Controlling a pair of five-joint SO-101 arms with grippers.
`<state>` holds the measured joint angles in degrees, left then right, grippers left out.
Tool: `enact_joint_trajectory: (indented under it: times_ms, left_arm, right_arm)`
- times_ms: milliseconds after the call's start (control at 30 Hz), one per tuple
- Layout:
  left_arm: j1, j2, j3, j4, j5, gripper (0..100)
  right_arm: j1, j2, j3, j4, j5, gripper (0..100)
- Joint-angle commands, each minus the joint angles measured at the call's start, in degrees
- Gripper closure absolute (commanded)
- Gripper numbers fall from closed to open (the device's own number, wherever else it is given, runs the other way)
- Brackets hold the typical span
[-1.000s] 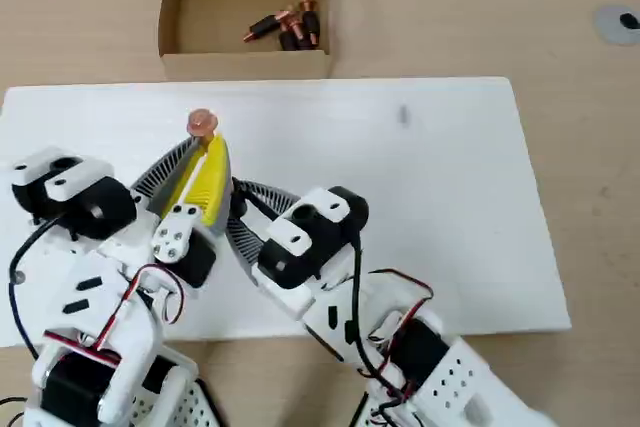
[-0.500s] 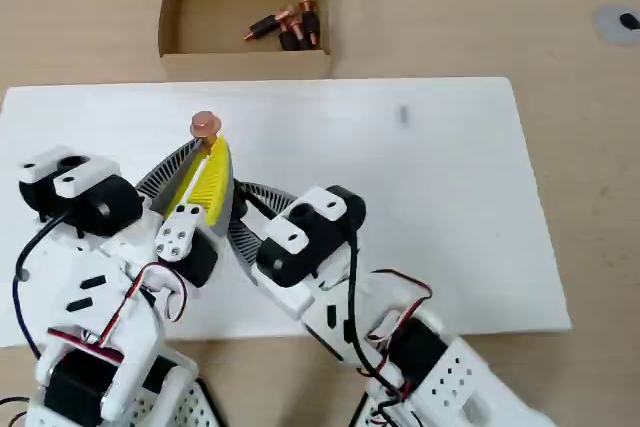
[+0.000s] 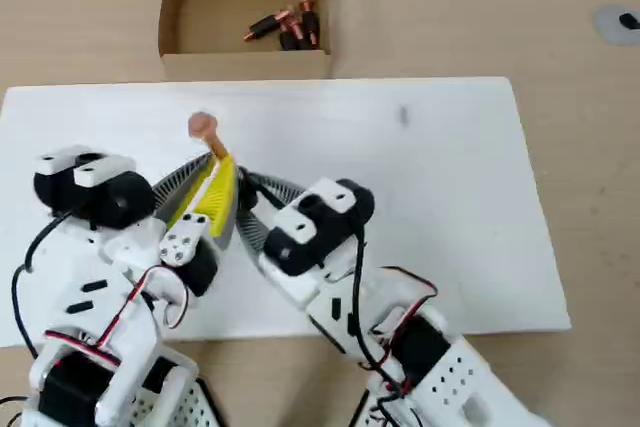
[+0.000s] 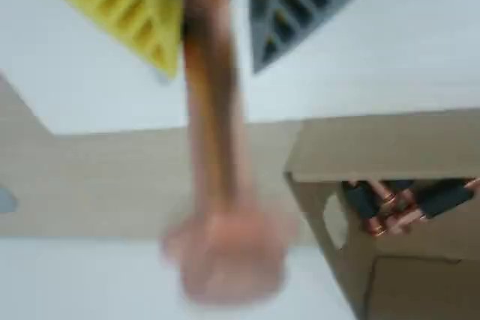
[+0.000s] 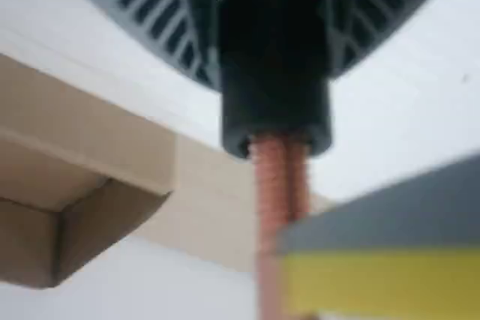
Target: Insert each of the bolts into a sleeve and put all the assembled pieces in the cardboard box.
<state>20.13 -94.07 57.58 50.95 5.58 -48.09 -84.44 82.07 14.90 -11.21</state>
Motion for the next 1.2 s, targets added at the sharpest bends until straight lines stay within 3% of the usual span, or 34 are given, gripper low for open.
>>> enact_joint_trajectory:
  times_ms: [0, 133, 667, 800, 1000, 1167]
  left_arm:
    - [0.44, 0.40, -4.66, 2.73, -0.26, 92]
    - [0.44, 0.40, -7.12, 6.86, -0.26, 88]
    - [0.35, 0.57, -20.22, 17.14, -0.18, 87]
    - [0.35, 0.57, -17.14, 14.86, 0.00, 87]
    - [-0.09, 0.57, -5.63, 1.93, -0.09, 88]
    - [-0.09, 0.57, -3.25, -0.44, -0.18, 88]
  right_arm:
    - [1.71, -1.27, -1.45, -1.76, 0.00, 98.8]
    - [1.71, -1.36, -1.54, -1.76, 0.00, 98.8]
    - [4.00, -1.45, -4.53, -1.76, -0.26, 98.8]
    - [3.74, -1.45, -5.23, -1.76, -0.26, 98.8]
    - [3.74, -1.45, -5.32, -1.76, -0.26, 98.8]
    - [3.82, -1.45, -5.32, -1.76, -0.26, 98.8]
